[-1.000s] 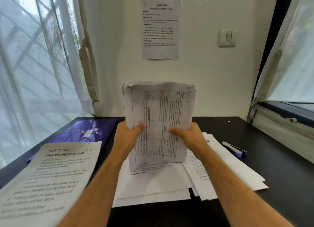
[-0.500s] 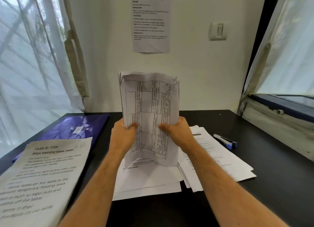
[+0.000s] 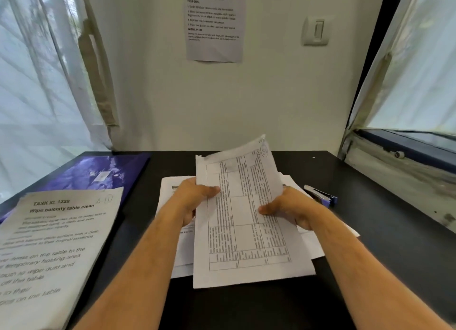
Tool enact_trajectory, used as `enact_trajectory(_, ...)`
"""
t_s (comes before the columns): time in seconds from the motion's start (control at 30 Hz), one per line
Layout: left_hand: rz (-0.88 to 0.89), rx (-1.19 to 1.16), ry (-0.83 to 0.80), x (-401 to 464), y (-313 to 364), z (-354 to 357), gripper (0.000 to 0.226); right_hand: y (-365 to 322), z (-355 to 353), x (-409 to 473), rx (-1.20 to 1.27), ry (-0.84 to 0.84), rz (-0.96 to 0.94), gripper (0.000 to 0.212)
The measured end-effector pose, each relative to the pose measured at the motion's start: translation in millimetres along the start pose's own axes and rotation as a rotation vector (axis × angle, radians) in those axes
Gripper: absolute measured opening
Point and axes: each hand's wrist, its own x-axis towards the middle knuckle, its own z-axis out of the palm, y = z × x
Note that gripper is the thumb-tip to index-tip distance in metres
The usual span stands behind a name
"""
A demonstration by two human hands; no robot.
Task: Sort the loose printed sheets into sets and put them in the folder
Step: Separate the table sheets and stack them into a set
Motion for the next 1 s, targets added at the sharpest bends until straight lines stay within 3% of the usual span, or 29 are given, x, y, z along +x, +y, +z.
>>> enact_trajectory(0.13, 0.066, 0.178, 0.075, 7, -25, 11, 0.028, 13, 6, 5, -0.103, 0.005, 0.043, 0.034)
enact_trajectory(0.3, 0.161, 0.372, 0.177, 10, -41, 16, 0.041, 11, 24, 15, -0.251, 0.151, -0.042, 0.038)
enact_trajectory(0.37, 0.212, 0.432, 0.196, 9, -42, 17, 0.045, 7, 30, 20, -0.314, 0.314, -0.095, 0.052)
enact_trajectory(0.43, 0.270, 0.495, 0.208, 8, -43, 19, 0.046, 4, 34, 27, -0.516, 0.455, -0.129, 0.080)
enact_trajectory(0.53, 0.385, 0.675, 0.223, 5, -44, 23, 0.029, -7, 40, 33, -0.622, 0.521, -0.200, 0.098)
enact_trajectory(0.63, 0.437, 0.774, 0.201, 3, -43, 28, 0.010, -12, 46, 45, -0.478, 0.554, -0.350, 0.079)
enact_trajectory(0.73, 0.441, 0.823, 0.175, 4, -44, 27, 0.006, -1, 54, 49, -0.244, 0.551, -0.532, 0.035)
enact_trajectory(0.8, 0.453, 0.777, 0.141, 2, -44, 24, 0.007, 9, 54, 49, -0.131, 0.539, -0.534, 0.014)
enact_trajectory(0.87, 0.440, 0.674, 0.146, -2, -42, 20, 0.028, 16, 51, 52, -0.103, 0.498, -0.503, 0.011)
enact_trajectory(0.93, 0.414, 0.542, 0.274, -1, -40, 15, 0.044, 20, 49, 54, -0.147, 0.454, -0.499, 0.012)
enact_trajectory(1.0, 0.404, 0.519, 0.460, 5, -40, 6, 0.036, 21, 50, 54, -0.199, 0.432, -0.507, 0.010)
